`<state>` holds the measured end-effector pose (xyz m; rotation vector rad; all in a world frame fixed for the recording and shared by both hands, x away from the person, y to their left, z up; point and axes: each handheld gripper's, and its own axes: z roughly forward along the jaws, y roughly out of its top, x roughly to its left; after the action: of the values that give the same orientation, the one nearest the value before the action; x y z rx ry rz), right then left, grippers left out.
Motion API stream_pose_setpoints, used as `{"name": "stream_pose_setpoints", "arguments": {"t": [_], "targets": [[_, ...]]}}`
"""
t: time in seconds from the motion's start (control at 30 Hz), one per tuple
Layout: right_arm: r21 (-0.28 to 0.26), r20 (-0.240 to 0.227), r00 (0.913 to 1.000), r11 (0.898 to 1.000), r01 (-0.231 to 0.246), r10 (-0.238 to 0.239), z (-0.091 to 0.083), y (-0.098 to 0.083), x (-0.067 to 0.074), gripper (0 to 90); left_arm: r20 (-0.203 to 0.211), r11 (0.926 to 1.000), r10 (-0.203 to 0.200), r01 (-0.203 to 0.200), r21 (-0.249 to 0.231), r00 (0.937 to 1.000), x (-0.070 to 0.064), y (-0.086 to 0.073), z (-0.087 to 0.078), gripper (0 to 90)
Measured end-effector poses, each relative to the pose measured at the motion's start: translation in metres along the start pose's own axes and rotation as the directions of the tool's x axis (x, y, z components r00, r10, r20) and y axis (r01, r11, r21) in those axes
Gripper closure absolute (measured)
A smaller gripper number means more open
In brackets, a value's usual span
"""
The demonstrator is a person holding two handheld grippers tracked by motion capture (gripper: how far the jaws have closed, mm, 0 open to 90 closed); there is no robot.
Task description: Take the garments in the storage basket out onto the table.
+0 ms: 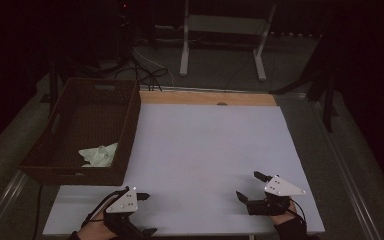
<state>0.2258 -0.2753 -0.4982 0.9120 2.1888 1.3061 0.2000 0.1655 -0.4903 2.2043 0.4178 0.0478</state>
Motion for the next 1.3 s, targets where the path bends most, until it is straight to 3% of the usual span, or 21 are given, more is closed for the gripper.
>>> {"name": "stream_pose_setpoints", "arguments": {"t": [0.13, 0.6, 1.13, 1.3], "targets": [[-0.012, -0.003, 1.0, 1.0, -0.005, 0.005, -0.001, 0.002, 0.001, 8.8, 0.026, 1.0, 0.002, -0.002, 0.005, 0.9997, -0.001, 0.005, -0.005, 0.1], [-0.047, 0.024, 0.9997, 0.999, -0.005, 0.006, -0.005, 0.007, 0.002, 8.8, 0.033, 0.9996, 0.026, -0.026, 0.01, 0.9991, 0.01, 0.038, -0.034, 0.0], [-0.047, 0.019, 0.9997, 0.999, -0.011, 0.012, -0.005, 0.008, 0.004, 8.8, 0.005, 0.9987, 0.046, -0.046, 0.022, 0.9989, 0.024, 0.074, -0.069, 0.0], [-0.05, 0.016, 0.9997, 0.999, -0.017, 0.017, -0.005, 0.008, 0.004, 8.8, -0.029, 0.9988, 0.045, -0.045, 0.021, 0.9986, 0.031, 0.08, -0.079, 0.0]]}}
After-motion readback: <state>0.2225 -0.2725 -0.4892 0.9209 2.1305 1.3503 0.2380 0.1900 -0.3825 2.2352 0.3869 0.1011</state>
